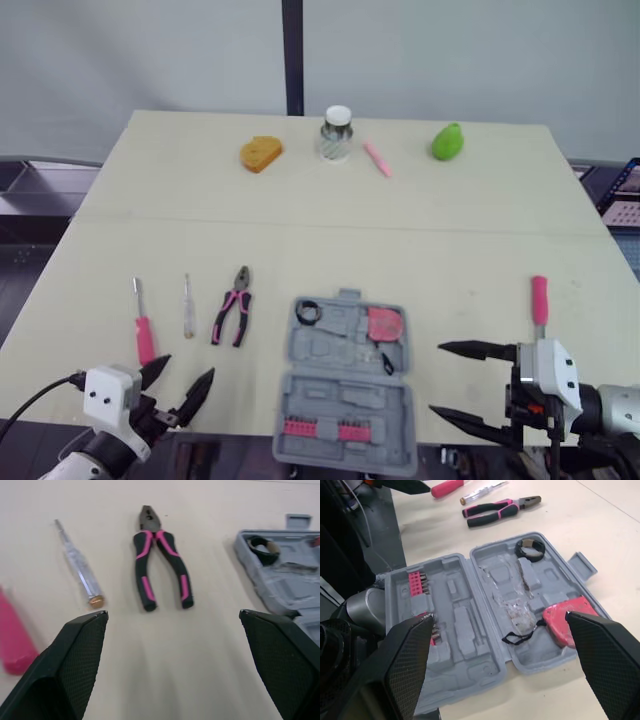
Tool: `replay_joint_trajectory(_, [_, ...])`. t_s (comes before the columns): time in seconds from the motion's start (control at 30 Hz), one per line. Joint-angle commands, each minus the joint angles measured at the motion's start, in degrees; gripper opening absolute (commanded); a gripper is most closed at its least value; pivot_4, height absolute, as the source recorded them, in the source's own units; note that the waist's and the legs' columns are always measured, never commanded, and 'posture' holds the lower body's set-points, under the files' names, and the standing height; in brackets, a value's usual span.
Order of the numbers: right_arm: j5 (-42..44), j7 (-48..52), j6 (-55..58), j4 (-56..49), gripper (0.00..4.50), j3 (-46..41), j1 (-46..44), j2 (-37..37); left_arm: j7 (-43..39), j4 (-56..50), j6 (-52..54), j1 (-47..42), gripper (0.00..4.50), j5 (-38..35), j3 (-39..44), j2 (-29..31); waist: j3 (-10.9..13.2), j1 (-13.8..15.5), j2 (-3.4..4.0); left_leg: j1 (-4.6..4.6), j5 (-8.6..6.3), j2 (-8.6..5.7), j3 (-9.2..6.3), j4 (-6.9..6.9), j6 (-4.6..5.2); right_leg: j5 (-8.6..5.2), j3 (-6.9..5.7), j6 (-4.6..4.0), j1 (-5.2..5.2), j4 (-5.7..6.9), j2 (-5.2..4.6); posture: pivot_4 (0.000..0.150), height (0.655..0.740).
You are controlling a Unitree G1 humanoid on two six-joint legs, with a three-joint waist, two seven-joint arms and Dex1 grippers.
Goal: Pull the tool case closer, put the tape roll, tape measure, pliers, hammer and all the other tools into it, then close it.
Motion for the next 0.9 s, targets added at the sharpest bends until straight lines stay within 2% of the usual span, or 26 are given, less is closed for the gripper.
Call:
replay_joint_trajectory(0.03, [0.4,-0.2,-1.0,0.3,4.43,0.8,-1.1,0.3,-0.4,2.0,-1.1,-0.9,4.5,1.8,0.2,0.6,0.0,0.0,-0.06,0.0,-0.01,0.0,0.0,0.0,0.02,0.0,0.01,0.0,0.0,0.0,0.0,0.15,0.695])
replay_joint_trajectory(0.17, [0.1,-0.7,-1.1,1.1,4.43,1.6,-2.1,0.2,-1.4,2.2,-0.9,-2.2,4.5,1.0,1.1,1.4,-0.1,0.2,-0.11,0.0,-0.01,-0.01,0.0,0.0,0.01,0.0,0.0,0.0,-0.01,0.01,-0.01,0.15,0.695])
replay_joint_trajectory(0.3, [0.1,-1.4,-1.0,1.5,4.43,1.9,-3.2,0.3,7.9,-7.1,10.6,-10.8,4.5,0.8,-2.3,2.6,-0.1,0.5,-0.11,-0.01,0.0,-0.02,-0.04,0.01,0.02,0.0,0.03,0.0,0.02,0.02,-0.01,0.15,0.695])
replay_joint_trajectory(0.47, [0.2,-2.0,-0.9,1.6,4.43,1.1,-3.2,0.3,14.5,-9.7,20.6,-18.2,4.5,1.4,-4.3,2.6,-0.1,0.0,-0.09,0.05,0.01,-0.06,-0.05,0.02,0.01,0.03,0.08,0.04,0.04,0.43,0.03,0.15,0.695])
replay_joint_trajectory(0.7, [-0.2,-3.7,-1.0,0.9,4.43,-0.2,-1.9,0.8,21.5,-6.7,30.3,-29.0,4.5,4.9,-7.0,2.3,-0.1,0.3,-0.12,0.08,0.14,-0.06,-0.05,0.03,-0.04,0.03,0.12,0.05,0.07,0.46,0.06,0.15,0.695])
replay_joint_trajectory(0.9, [-0.3,-5.8,-0.7,-0.2,4.43,-0.1,-1.4,1.0,22.8,-1.3,35.4,-38.0,4.5,7.5,-10.8,2.9,-0.1,0.3,-0.12,0.08,0.14,-0.1,-0.07,0.03,-0.05,0.03,0.14,0.04,0.05,0.53,0.05,0.15,0.695])
